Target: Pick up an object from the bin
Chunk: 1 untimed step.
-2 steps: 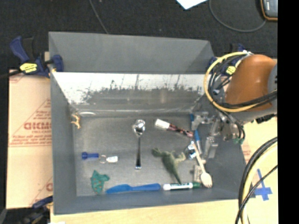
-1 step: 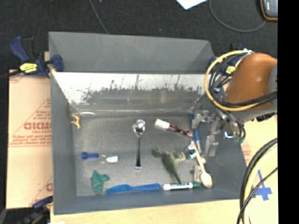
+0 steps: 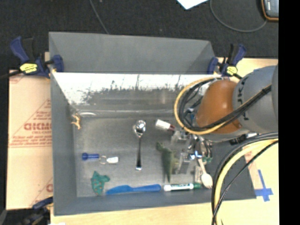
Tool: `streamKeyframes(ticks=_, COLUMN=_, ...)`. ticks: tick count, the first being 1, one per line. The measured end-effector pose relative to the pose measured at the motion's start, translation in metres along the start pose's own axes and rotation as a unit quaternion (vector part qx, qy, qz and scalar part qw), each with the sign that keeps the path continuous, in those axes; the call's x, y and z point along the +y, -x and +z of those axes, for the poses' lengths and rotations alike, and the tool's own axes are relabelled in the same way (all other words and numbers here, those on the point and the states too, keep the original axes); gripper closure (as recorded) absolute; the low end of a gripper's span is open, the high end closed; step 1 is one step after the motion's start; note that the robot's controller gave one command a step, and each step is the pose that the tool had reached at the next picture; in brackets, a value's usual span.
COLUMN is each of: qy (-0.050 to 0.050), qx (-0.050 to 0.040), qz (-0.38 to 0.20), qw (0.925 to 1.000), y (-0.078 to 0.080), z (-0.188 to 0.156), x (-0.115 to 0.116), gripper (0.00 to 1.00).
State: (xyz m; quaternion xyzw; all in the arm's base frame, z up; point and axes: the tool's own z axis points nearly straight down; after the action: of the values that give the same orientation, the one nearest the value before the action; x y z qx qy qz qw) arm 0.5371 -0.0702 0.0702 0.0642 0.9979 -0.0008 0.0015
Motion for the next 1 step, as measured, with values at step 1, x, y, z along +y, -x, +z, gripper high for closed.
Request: streamKeyframes(ticks=1, qy=-0.001, qx=-0.0061, qz=0.029, qw=0.9996, y=0.0061, z=-0.0442, x=0.0139, gripper=0.0)
